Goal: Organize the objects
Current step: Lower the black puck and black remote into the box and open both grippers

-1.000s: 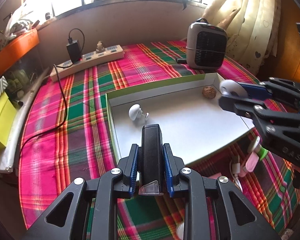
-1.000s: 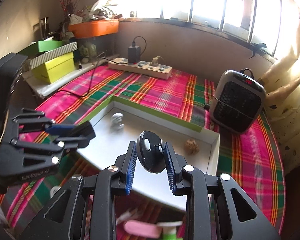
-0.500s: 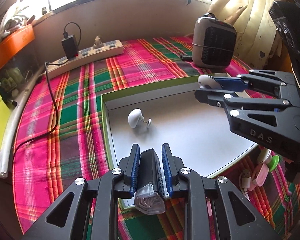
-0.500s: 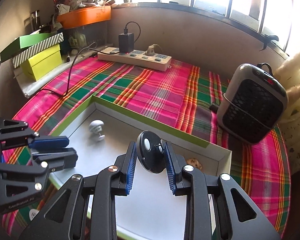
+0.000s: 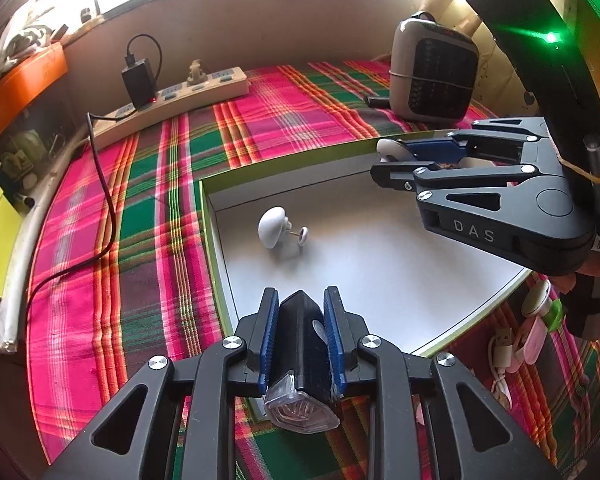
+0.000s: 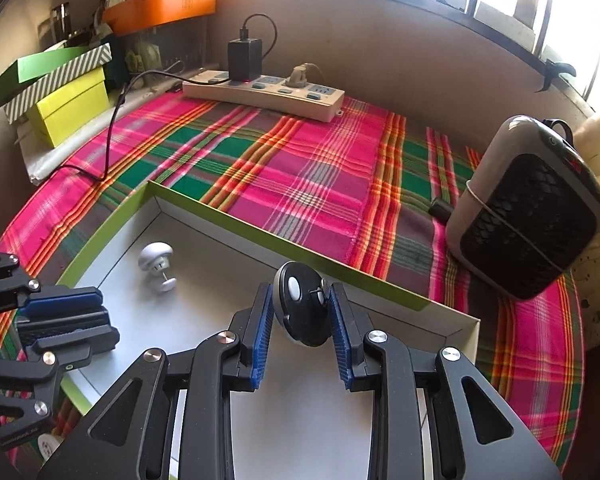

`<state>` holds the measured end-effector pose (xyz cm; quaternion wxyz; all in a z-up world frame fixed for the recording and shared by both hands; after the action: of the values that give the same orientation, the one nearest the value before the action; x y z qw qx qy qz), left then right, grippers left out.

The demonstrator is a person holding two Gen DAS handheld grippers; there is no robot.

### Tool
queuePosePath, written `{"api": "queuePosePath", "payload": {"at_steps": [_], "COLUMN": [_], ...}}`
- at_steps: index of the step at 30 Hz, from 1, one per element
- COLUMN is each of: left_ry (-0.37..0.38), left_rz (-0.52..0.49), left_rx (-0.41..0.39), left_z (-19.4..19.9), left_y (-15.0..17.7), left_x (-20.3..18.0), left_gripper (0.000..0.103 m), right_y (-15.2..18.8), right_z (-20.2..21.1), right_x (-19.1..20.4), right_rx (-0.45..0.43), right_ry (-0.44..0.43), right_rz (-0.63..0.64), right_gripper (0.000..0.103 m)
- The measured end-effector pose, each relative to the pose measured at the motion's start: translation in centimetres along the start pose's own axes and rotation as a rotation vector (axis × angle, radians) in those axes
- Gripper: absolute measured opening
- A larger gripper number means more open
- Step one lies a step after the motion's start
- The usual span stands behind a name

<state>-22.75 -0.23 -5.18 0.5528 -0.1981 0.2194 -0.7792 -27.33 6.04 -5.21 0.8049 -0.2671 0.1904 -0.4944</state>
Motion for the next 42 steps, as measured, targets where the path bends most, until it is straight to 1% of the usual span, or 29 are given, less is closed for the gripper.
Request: {"api": "queuePosePath", "payload": {"at_steps": [5, 12, 19, 26, 35, 42], "left_ry": [-0.007, -0.009, -0.011, -0.007, -0.025, -0.023], "left_rz": [-0.007, -0.003, 0.011, 0.023, 0.038, 0.045], "left_rx": [0.012, 0.009, 0.005, 0.006, -0.02, -0.032], "left_z": [-0.3, -0.3, -0.3, -0.5, -0.8, -0.9], "left_y": [0.0, 0.0, -0.4, -0.9, -1.6, -1.8], "left_x": [0.0, 0.0, 0.4, 0.5, 1.0, 1.2], "left_gripper": [0.023, 0.022, 0.02, 0.019, 0.019, 0.019], "right_y": [0.0, 0.2, 0.8, 0.8, 0.8, 0.8], "right_z": [-0.6, -1.2, -1.8, -1.8, -1.7, -1.6], "right_x": [0.0, -0.1, -0.1, 0.0, 0.1, 0.0], "right_rx": [0.026, 0.05, 0.079, 0.081, 0.077, 0.076], "right_ry": [0.015, 0.02, 0.027, 0.031, 0.034, 0.036], "right_rz": [0.016, 0.022, 0.019, 0.023, 0.007, 0.002], "right_gripper": [0.029, 0.029, 0.029, 0.029, 0.029, 0.029]}}
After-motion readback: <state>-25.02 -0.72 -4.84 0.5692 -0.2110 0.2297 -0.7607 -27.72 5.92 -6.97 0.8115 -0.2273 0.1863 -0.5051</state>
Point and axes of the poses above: each gripper's, at about its wrist camera, not at the fingertips, and z roughly against the way its jaws point, x to its left, y to its underside, the point moved 9 cm from there along -z, roughly the way its jaws point, and after that the axes turned 6 degrees about -z, right-handed, at the moved point
